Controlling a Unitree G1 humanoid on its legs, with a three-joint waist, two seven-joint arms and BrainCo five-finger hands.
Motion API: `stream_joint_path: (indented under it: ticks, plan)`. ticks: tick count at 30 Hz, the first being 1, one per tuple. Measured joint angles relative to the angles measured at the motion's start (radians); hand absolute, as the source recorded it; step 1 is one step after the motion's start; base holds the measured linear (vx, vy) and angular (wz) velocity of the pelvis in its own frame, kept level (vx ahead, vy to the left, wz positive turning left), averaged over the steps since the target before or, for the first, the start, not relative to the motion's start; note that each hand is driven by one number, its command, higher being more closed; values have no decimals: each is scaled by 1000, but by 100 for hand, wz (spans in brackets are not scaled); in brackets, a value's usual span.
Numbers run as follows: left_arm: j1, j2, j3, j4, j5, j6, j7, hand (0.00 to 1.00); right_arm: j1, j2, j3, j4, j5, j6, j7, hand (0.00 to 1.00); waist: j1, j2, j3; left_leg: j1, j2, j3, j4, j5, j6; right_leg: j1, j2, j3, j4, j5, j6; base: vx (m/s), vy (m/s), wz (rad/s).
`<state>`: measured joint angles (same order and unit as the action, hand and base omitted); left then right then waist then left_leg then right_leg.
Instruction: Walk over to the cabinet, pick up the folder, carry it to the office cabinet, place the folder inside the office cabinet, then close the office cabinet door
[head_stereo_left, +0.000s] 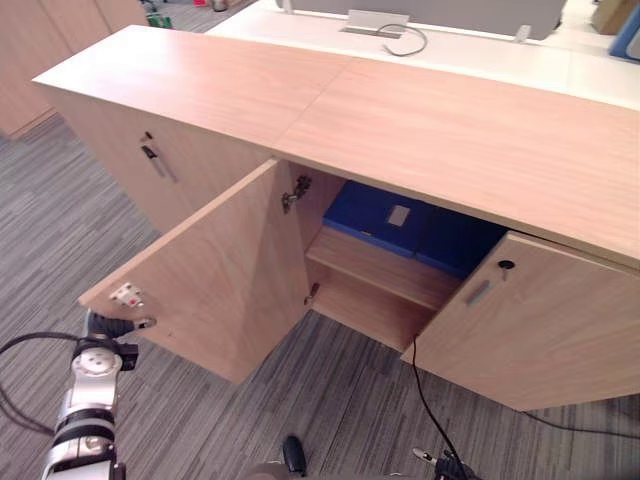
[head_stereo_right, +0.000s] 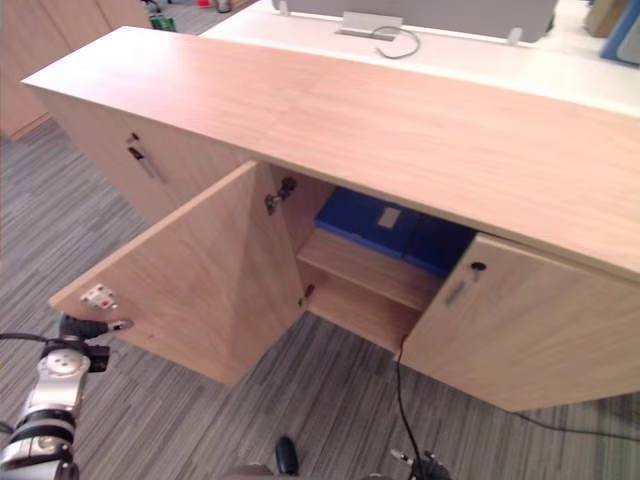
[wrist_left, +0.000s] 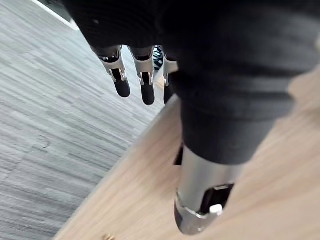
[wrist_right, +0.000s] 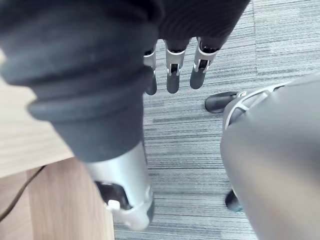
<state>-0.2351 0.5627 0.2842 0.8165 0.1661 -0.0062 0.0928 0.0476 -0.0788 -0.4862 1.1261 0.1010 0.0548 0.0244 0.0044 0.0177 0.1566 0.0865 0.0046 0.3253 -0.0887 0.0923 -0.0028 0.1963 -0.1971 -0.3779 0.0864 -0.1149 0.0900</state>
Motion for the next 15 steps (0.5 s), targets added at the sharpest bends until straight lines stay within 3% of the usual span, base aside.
stream_joint_path:
  ticks: [5, 10, 15]
  plan:
    - [-19, 51, -138, 38, 57, 8, -7, 0, 36, 2, -46, 9, 6, 0, 17, 0, 13, -4, -15, 13, 39, 1, 0, -8, -13, -8, 25, 2, 41, 12, -18, -16, -39, 2]
    - [-31, 50, -242, 40, 116, 19, -22, 0, 40, 1, -84, 18, 6, -2, 26, 0, 20, -5, -15, 17, 34, 7, 0, -4, -16, -11, 18, 2, 41, 29, -18, -104, 15, -6]
    - [-23, 22, -497, -61, 157, 22, -24, 0, 12, 32, -79, 26, 19, -2, 9, 0, 43, -5, -19, -30, -2, -4, -6, 17, 2, -42, -10, -4, 24, 32, -13, -158, 18, 8]
